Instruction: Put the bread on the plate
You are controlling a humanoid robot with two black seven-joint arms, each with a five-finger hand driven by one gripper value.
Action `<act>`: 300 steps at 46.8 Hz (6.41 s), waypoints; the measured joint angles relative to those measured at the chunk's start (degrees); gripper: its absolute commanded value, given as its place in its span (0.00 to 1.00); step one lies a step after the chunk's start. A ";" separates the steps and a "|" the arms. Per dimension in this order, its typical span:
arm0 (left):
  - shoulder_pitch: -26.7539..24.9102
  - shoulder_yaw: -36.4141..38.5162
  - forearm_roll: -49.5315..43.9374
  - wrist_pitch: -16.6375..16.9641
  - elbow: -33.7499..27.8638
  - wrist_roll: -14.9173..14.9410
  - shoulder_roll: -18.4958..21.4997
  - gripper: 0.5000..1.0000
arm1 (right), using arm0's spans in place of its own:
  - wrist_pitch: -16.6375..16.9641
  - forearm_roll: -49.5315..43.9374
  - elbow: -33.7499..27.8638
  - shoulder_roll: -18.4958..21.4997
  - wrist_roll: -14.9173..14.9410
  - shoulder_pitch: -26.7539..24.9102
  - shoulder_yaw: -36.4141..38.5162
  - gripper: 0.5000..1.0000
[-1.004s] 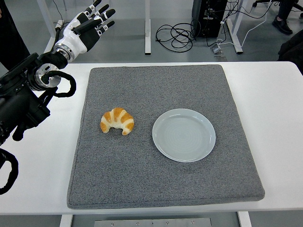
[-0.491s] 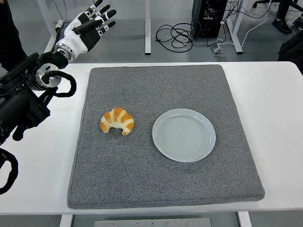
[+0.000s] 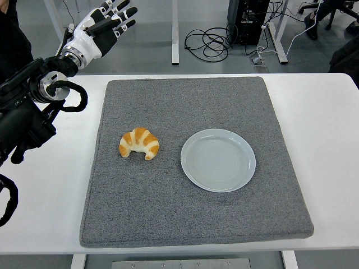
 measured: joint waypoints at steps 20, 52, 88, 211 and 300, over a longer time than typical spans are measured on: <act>-4.35 8.32 23.74 0.18 -13.60 -0.70 13.87 0.96 | -0.01 0.00 0.00 0.00 0.00 0.00 0.00 1.00; -4.29 21.06 60.84 10.20 -49.34 -2.24 30.77 0.95 | -0.01 0.02 -0.02 0.00 0.01 0.00 0.00 1.00; -1.11 31.91 76.07 18.92 -55.43 -2.21 31.52 0.95 | 0.00 0.02 -0.01 0.00 0.00 0.00 0.00 1.00; 8.81 34.52 84.99 31.65 -45.06 -1.86 21.33 0.85 | 0.01 0.01 -0.01 0.00 0.00 0.00 0.00 1.00; -15.43 34.32 84.03 31.75 -44.45 -4.58 25.12 0.00 | 0.00 0.01 -0.01 0.00 0.00 0.00 0.00 1.00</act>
